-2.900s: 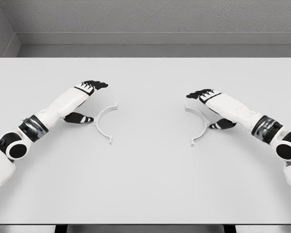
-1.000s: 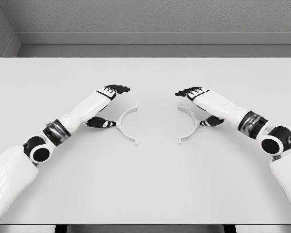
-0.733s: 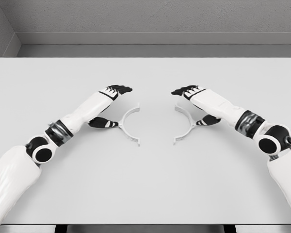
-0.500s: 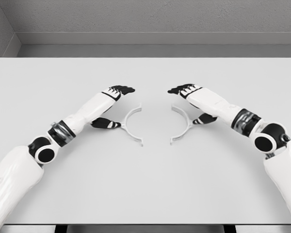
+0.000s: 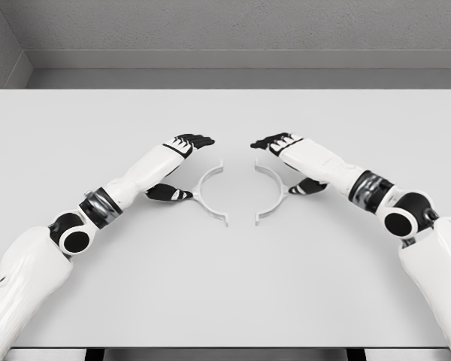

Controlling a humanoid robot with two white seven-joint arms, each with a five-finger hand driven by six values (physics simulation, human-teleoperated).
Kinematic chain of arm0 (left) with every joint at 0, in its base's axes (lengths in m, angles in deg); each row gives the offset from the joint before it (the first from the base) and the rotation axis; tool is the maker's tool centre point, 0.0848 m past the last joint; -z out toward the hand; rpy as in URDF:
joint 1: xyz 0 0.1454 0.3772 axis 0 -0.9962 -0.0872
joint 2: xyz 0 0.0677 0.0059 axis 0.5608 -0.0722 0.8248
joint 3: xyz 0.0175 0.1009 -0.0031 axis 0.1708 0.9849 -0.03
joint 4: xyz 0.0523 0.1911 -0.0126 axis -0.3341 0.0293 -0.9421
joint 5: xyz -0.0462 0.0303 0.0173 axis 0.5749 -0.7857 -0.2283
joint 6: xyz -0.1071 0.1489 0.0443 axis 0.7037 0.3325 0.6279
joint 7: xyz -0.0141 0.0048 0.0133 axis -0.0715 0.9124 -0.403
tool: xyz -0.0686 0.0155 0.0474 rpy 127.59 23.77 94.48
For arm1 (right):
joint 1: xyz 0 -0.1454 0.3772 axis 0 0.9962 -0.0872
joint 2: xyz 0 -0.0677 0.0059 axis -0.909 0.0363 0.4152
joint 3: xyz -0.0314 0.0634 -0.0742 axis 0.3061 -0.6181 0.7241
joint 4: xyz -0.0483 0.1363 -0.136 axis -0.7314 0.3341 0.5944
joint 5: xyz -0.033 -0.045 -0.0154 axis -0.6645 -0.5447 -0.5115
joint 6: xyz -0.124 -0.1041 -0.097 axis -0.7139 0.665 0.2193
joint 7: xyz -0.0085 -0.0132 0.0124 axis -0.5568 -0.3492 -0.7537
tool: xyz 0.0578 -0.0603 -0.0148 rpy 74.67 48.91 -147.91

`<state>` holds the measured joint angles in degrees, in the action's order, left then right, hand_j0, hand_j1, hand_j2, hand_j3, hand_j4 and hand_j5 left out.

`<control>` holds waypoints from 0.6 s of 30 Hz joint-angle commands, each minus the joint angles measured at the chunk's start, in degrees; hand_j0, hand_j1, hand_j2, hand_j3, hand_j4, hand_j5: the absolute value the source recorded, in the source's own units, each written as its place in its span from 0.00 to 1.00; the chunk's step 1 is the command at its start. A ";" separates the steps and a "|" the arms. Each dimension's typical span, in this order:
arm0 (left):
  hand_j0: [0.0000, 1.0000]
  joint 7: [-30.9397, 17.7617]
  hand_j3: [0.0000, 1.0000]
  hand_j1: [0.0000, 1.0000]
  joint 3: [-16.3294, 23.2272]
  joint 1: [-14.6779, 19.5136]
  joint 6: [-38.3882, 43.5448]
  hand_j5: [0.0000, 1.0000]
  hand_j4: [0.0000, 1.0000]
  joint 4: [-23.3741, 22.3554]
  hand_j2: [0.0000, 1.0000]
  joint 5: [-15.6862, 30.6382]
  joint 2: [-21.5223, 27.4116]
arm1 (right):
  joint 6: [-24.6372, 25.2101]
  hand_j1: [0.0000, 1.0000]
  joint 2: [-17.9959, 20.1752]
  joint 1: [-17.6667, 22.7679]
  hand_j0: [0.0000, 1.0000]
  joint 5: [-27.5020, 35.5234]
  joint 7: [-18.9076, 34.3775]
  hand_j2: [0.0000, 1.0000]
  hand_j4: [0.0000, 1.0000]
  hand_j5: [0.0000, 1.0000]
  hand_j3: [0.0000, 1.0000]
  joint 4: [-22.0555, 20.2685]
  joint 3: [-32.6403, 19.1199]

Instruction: Assemble PVC drainage pipe clamps

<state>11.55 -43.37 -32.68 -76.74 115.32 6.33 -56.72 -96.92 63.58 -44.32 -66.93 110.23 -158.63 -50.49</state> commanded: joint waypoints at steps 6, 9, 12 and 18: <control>1.00 0.00 1.00 1.00 -0.04 -0.09 -0.02 1.00 1.00 0.03 1.00 0.33 -0.37 | 0.21 1.00 -0.34 0.00 1.00 0.33 -0.14 1.00 1.00 1.00 1.00 -0.10 0.49; 1.00 0.09 1.00 1.00 -0.04 -0.09 -0.02 1.00 1.00 0.03 1.00 0.33 -0.55 | 0.21 1.00 0.27 -0.79 1.00 0.33 -0.14 1.00 1.00 1.00 1.00 0.61 -0.47; 1.00 0.00 1.00 1.00 -0.04 -0.09 -0.02 1.00 1.00 0.12 1.00 0.33 -0.81 | 0.04 1.00 2.47 -0.35 1.00 0.42 -0.23 1.00 1.00 1.00 1.00 0.34 -6.98; 1.00 0.00 1.00 1.00 -0.04 -0.09 -0.02 1.00 1.00 0.03 1.00 0.24 -1.25 | -9.12 1.00 1.94 9.58 1.00 3.58 -0.49 1.00 1.00 1.00 1.00 -7.56 -30.35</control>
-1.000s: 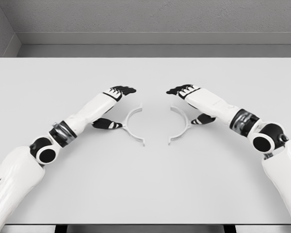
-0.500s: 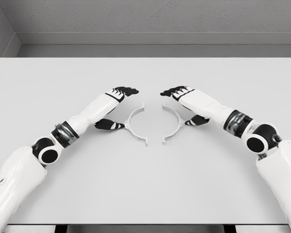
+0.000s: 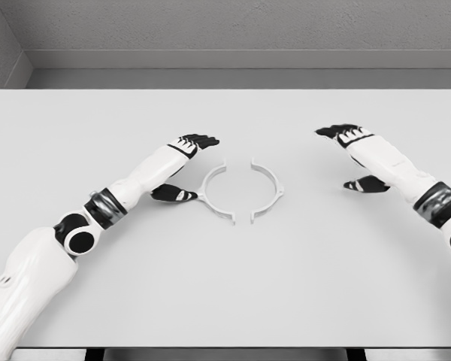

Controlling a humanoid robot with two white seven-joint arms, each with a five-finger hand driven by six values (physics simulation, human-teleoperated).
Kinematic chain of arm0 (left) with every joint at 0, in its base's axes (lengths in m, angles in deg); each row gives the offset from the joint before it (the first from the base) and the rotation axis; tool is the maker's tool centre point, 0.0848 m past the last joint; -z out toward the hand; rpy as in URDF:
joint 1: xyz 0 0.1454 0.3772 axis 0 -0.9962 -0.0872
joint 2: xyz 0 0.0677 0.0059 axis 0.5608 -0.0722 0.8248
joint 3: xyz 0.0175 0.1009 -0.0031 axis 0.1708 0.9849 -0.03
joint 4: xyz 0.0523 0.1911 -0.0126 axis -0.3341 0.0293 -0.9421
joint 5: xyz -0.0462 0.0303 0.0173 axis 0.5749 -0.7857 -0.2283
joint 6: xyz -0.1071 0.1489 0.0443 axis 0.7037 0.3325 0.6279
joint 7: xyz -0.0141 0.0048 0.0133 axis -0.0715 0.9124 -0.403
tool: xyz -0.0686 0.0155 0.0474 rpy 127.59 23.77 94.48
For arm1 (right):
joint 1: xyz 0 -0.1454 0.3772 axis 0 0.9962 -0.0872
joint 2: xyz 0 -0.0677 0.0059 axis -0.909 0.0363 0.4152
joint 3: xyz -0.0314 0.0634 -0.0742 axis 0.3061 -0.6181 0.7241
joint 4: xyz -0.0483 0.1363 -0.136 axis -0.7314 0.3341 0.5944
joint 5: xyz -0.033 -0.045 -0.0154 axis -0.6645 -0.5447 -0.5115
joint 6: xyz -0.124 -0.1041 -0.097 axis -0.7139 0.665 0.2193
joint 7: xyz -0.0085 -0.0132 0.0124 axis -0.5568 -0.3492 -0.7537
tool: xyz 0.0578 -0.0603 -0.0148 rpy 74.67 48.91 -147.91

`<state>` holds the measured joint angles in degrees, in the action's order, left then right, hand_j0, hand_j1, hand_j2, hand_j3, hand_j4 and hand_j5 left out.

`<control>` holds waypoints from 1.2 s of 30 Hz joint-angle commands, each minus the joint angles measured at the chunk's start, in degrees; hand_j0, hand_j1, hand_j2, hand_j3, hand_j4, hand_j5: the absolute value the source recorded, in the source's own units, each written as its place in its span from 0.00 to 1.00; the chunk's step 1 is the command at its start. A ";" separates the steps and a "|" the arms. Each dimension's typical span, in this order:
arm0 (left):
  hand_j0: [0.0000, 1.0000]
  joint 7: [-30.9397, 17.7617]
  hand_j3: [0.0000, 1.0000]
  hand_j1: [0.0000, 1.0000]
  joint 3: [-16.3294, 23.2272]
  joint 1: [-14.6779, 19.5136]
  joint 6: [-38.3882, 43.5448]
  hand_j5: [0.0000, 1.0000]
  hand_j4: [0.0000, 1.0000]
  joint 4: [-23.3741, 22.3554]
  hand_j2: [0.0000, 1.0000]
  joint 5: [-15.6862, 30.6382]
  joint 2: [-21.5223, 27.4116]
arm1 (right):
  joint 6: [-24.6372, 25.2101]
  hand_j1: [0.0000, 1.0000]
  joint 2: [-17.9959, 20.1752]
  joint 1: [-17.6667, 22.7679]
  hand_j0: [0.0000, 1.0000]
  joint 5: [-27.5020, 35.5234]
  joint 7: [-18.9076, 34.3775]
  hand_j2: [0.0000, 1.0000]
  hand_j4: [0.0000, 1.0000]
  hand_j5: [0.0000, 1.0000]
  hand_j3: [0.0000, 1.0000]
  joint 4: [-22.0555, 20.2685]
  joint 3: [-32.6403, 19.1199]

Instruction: Assemble PVC drainage pipe clamps

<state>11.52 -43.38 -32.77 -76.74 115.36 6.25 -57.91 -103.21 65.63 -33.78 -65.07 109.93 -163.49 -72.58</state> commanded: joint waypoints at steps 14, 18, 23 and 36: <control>1.00 0.03 1.00 1.00 -0.02 0.00 -0.02 1.00 1.00 0.00 1.00 -0.47 -1.38 | -2.83 1.00 0.06 0.00 1.00 5.33 10.90 1.00 1.00 1.00 1.00 -3.15 -9.59; 1.00 0.03 1.00 1.00 -0.02 0.00 -0.02 1.00 1.00 0.00 1.00 -0.56 -1.73 | -2.83 1.00 0.15 0.09 1.00 5.33 10.90 1.00 1.00 1.00 1.00 -3.15 -9.59; 1.00 0.03 1.00 1.00 -0.46 0.26 -0.02 1.00 1.00 -0.44 1.00 -0.21 -1.38 | -2.83 1.00 -0.03 0.26 1.00 5.24 10.90 1.00 1.00 1.00 1.00 -6.31 -9.41; 1.00 0.03 1.00 1.00 -0.46 0.79 -0.02 1.00 1.00 -1.50 1.00 -0.38 -1.55 | -2.83 1.00 0.24 0.26 1.00 5.15 10.90 1.00 1.00 1.00 1.00 -5.69 -9.50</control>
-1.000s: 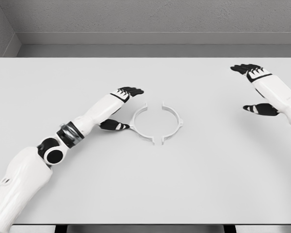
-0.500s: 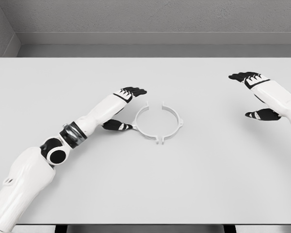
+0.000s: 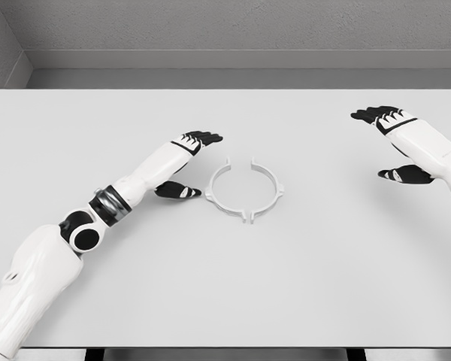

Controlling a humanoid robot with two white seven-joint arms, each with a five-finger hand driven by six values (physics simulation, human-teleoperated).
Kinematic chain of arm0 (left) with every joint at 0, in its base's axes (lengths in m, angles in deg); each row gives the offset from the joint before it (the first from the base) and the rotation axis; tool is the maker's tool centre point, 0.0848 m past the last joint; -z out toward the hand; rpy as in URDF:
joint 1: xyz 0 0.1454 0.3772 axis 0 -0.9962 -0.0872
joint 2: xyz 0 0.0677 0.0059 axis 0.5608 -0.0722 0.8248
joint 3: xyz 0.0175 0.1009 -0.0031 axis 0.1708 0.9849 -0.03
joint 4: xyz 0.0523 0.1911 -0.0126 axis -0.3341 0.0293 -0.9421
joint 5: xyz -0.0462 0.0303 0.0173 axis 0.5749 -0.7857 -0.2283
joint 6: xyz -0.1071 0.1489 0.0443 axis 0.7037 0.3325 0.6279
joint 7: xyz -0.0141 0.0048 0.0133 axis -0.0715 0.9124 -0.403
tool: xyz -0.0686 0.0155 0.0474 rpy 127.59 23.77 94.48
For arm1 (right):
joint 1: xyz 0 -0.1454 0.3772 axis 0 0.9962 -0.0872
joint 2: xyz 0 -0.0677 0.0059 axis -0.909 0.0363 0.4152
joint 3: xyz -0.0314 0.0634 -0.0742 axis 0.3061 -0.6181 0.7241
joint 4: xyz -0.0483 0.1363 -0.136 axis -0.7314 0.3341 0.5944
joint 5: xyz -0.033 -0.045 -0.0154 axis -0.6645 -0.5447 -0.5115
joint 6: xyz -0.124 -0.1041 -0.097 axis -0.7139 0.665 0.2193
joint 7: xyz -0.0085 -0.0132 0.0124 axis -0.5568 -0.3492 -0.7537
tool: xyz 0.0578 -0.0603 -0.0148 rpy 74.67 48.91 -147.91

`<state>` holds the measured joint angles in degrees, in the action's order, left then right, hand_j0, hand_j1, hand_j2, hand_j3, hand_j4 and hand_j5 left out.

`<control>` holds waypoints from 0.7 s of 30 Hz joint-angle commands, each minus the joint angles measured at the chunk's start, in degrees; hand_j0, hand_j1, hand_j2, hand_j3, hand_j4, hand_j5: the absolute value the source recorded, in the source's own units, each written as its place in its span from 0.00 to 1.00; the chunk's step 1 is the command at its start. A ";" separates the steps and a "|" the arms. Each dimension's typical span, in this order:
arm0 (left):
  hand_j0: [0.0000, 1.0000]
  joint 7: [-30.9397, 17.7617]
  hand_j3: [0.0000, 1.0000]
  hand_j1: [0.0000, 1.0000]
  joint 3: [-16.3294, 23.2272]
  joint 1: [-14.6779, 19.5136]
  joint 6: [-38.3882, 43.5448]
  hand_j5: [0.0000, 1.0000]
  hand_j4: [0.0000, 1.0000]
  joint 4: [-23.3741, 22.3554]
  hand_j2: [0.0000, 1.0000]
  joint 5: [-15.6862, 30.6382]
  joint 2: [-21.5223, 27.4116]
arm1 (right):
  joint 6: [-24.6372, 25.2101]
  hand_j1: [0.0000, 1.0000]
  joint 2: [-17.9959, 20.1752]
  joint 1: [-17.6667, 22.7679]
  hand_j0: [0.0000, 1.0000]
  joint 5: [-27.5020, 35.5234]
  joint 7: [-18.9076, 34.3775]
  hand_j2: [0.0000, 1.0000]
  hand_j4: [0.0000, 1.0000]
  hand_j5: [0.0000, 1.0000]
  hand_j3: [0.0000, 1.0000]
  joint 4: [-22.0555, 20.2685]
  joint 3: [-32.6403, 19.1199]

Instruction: Assemble PVC drainage pipe clamps

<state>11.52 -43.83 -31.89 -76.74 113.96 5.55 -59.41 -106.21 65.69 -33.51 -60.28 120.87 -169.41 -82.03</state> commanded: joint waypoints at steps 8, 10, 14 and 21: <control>1.00 0.03 1.00 1.00 0.25 0.00 -0.01 1.00 1.00 -0.54 1.00 0.23 -0.41 | 0.17 1.00 0.09 0.00 1.00 0.36 -0.03 1.00 1.00 1.00 1.00 0.05 0.03; 1.00 0.12 1.00 1.00 0.25 0.00 -0.01 1.00 1.00 -0.53 1.00 0.23 -0.41 | 0.17 1.00 0.09 0.00 1.00 0.36 -0.03 1.00 1.00 1.00 1.00 0.14 0.03; 1.00 0.03 1.00 1.00 0.34 0.00 -0.01 1.00 1.00 -0.45 1.00 0.23 -0.58 | 0.17 1.00 0.09 0.00 1.00 0.36 -0.03 1.00 1.00 1.00 1.00 0.14 0.03; 1.00 0.03 1.00 1.00 0.34 0.09 -0.01 1.00 1.00 -0.45 1.00 0.23 -1.02 | 0.17 1.00 0.18 0.09 1.00 0.36 -0.03 1.00 1.00 1.00 1.00 0.14 0.03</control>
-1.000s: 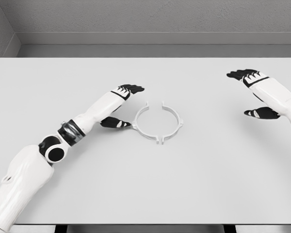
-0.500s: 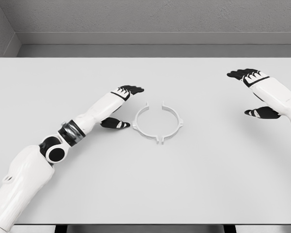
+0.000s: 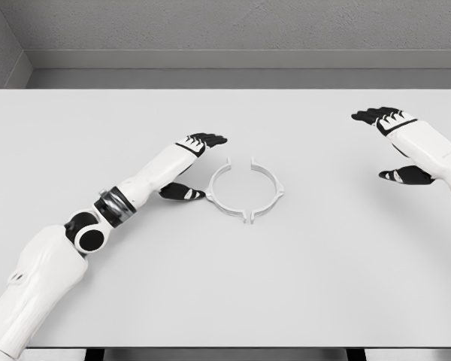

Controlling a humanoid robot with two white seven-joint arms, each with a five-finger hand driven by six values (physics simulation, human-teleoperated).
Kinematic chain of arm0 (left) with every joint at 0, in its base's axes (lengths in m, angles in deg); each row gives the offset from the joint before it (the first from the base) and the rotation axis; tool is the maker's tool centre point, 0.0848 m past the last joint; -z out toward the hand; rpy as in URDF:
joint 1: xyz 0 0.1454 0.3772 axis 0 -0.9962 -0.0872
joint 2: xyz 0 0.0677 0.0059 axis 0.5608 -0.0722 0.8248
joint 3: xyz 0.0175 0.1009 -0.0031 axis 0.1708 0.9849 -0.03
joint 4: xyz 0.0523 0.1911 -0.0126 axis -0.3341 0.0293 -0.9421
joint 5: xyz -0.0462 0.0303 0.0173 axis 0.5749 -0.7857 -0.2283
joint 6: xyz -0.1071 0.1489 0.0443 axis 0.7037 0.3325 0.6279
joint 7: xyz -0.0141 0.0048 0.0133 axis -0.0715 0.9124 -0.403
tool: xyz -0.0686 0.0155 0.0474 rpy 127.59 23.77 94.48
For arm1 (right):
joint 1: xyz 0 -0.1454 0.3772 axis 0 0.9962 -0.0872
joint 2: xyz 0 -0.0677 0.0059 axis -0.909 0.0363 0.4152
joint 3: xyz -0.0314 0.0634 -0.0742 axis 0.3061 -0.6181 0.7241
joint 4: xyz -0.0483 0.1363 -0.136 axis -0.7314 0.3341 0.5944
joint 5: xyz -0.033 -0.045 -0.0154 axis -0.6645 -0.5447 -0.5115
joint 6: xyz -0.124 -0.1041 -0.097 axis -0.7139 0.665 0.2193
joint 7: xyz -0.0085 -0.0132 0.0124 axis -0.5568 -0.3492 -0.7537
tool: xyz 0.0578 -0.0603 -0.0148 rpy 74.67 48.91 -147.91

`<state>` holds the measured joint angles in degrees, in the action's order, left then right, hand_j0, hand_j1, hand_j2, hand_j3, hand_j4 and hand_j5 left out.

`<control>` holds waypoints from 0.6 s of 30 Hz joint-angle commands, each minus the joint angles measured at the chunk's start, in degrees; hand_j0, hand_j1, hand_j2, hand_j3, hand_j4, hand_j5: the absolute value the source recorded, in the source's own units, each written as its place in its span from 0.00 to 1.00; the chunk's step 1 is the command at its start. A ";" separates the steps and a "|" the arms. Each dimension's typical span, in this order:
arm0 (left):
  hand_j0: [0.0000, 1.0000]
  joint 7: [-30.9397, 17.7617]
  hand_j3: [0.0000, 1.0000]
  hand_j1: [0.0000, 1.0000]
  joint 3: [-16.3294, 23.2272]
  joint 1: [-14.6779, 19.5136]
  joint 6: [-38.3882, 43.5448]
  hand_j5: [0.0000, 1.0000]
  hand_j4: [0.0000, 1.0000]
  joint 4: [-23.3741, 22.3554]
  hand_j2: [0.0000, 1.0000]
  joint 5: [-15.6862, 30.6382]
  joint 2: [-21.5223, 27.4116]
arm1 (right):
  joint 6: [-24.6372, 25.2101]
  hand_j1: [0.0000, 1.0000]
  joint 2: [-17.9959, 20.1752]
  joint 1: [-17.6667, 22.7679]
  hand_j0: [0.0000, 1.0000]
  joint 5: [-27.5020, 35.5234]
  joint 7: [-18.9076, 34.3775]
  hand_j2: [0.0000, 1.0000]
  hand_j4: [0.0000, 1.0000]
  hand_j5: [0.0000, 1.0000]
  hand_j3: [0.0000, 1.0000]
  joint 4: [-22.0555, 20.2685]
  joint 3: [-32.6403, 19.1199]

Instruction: Assemble PVC drainage pipe clamps

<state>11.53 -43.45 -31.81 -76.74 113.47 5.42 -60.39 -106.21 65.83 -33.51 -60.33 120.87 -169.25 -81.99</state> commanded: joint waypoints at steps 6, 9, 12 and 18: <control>1.00 0.02 1.00 1.00 0.05 0.00 -0.01 1.00 1.00 0.04 1.00 -0.08 -1.01 | 0.17 1.00 0.04 0.09 1.00 0.41 -0.03 1.00 1.00 1.00 1.00 -0.02 0.00; 1.00 0.02 1.00 1.00 0.05 -0.09 -0.01 1.00 1.00 0.04 1.00 -0.08 -1.27 | 0.17 1.00 0.04 0.00 1.00 0.41 -0.03 1.00 1.00 1.00 1.00 -0.02 0.00; 1.00 0.02 1.00 1.00 0.05 -0.09 -0.01 1.00 1.00 0.04 1.00 -0.08 -1.36 | 0.17 1.00 0.04 0.00 1.00 0.41 -0.03 1.00 1.00 1.00 1.00 -0.02 0.00; 1.00 0.02 1.00 1.00 0.05 -0.17 -0.01 1.00 1.00 0.12 1.00 -0.08 -1.97 | 0.17 1.00 0.04 0.09 1.00 0.41 -0.03 1.00 1.00 1.00 1.00 -0.02 -0.09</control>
<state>11.53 -43.36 -32.07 -76.74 113.51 5.00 -62.20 -106.21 65.84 -33.42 -60.33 120.87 -169.24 -82.02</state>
